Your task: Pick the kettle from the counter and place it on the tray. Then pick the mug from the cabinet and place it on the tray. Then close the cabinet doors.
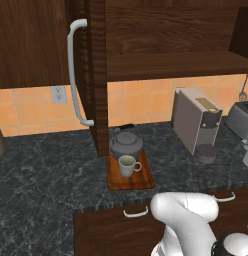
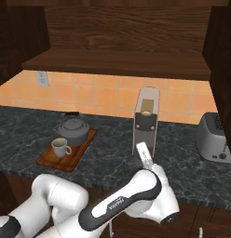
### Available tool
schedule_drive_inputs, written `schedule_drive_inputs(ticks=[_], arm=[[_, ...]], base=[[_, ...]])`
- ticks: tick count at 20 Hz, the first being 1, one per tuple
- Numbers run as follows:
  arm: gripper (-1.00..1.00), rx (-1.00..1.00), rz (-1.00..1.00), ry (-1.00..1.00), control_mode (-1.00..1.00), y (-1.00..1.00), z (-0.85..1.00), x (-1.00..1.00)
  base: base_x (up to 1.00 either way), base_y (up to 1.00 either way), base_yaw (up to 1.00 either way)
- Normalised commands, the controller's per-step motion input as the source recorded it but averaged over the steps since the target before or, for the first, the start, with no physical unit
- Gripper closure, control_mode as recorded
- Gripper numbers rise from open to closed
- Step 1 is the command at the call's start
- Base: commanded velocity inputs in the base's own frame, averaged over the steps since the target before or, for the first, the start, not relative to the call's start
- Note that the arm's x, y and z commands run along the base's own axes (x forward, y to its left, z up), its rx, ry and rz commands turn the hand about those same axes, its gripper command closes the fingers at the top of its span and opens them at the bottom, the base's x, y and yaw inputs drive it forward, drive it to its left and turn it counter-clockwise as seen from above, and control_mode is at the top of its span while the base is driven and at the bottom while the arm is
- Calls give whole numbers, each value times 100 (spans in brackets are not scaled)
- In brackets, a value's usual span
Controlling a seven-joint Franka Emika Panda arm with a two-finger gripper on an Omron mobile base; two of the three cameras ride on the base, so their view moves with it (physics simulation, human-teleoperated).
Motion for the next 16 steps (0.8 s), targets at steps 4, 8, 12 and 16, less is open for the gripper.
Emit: schedule_drive_inputs(ticks=[4, 8, 12, 16], arm=[[100, 47, -6, -26, -100, -79, 35, -9], [100, 28, -8, -37, -100, -65, 9, -3], [100, 21, -6, -28, -100, -59, 24, 0], [100, 20, -6, -20, -100, -63, 36, 0]], base=[[0, 0, 0], [0, 0, 0], [0, 0, 0], [0, 0, 0]])
